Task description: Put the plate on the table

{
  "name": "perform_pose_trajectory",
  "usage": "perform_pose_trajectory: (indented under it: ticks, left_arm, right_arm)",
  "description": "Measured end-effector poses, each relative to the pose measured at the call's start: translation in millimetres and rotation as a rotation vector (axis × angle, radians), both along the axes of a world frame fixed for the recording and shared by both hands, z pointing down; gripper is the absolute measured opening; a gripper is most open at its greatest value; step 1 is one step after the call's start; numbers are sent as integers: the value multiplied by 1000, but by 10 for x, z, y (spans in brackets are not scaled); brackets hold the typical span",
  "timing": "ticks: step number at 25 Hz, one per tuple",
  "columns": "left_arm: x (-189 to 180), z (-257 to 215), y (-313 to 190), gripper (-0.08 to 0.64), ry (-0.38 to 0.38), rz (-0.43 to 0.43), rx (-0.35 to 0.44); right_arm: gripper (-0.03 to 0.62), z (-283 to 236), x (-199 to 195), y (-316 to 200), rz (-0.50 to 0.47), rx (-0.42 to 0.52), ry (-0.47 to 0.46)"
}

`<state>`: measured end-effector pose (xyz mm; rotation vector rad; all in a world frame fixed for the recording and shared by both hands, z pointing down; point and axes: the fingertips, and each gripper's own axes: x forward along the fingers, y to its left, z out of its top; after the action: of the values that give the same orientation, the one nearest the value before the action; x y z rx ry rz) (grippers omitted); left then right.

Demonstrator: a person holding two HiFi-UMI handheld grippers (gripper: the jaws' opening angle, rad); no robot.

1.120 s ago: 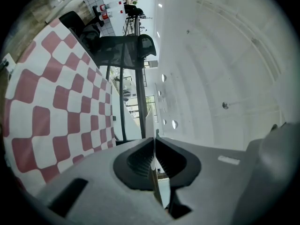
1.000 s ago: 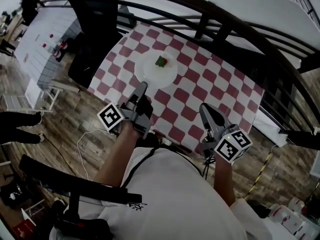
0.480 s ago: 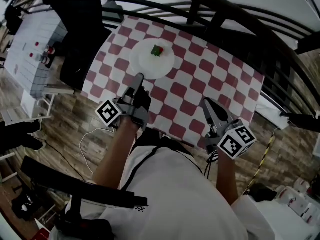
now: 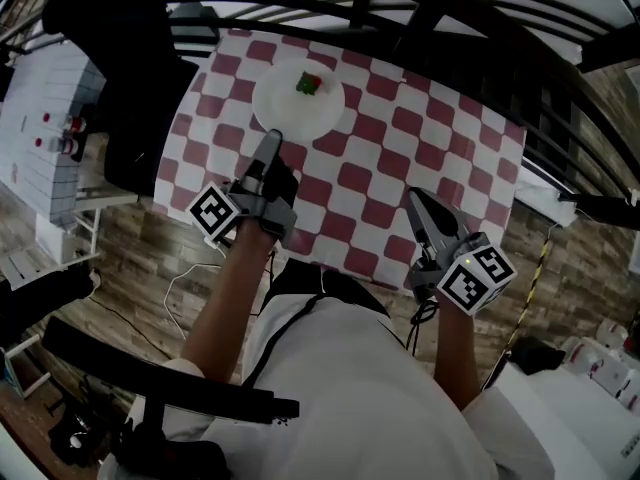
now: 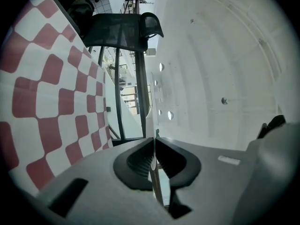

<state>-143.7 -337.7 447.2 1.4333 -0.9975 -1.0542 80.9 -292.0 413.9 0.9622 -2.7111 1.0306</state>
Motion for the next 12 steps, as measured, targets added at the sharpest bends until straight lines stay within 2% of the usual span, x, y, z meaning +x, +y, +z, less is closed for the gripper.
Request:
perform_pose_trajectory:
  ticks: [12]
  left_arm:
    - [-153, 494, -517, 18, 1, 88, -25]
  right_arm:
    - [8, 321, -247, -207, 58, -62, 27]
